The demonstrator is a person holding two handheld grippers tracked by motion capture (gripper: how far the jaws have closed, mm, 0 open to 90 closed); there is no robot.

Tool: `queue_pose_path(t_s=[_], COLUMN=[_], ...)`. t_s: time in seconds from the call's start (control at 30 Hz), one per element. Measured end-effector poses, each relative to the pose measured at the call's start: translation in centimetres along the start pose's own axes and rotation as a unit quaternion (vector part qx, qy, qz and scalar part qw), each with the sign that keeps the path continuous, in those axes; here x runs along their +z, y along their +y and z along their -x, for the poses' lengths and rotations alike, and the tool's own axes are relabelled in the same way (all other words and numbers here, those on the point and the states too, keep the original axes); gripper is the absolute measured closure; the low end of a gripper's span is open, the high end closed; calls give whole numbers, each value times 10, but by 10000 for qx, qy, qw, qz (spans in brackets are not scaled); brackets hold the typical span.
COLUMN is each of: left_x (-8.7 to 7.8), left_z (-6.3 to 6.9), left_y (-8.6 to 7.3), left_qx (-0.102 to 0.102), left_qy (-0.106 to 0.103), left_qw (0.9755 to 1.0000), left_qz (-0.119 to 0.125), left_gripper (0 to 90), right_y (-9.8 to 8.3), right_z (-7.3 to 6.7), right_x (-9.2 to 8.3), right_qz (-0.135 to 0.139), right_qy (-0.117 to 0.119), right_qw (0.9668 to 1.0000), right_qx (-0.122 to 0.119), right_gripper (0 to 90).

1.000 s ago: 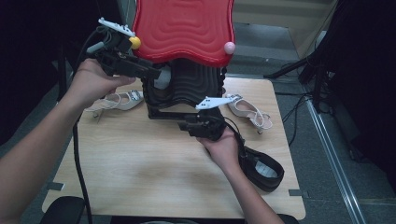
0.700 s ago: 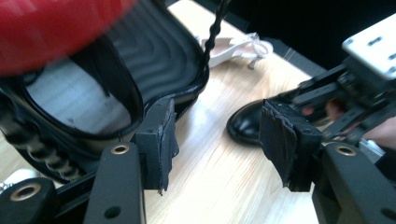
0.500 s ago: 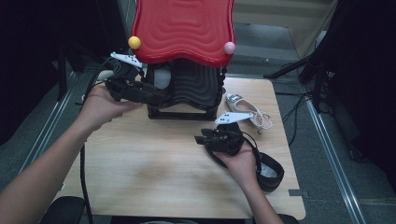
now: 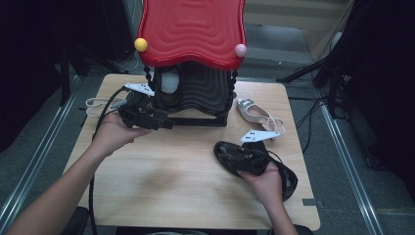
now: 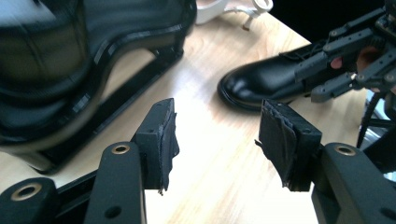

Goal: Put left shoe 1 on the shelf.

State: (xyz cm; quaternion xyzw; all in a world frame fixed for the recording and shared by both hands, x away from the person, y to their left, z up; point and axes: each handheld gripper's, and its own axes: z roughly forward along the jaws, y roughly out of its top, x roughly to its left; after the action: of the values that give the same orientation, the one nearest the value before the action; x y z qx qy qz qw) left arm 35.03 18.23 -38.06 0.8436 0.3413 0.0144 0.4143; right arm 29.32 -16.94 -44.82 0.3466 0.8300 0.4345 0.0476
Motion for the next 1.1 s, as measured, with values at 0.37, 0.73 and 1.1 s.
queue_pose_path(t_s=[0.37,0.73,1.1], left_x=[25,60,70], left_z=[1,3,5], left_y=[-31,-56,-62], left_qx=[-32,-57,133], left_qy=[-61,-266,-363], left_qw=[9999,9991,9984], left_qz=[-125,-334,-414], left_gripper=[478,493,499], right_y=[-19,-38,-53], right_z=[12,20,22], right_x=[-13,-35,-67], right_qz=[-94,-100,50], right_qy=[-221,-420,-630], right_qw=[9995,9980,9957], right_qx=[208,452,677], right_gripper=[597,602,621])
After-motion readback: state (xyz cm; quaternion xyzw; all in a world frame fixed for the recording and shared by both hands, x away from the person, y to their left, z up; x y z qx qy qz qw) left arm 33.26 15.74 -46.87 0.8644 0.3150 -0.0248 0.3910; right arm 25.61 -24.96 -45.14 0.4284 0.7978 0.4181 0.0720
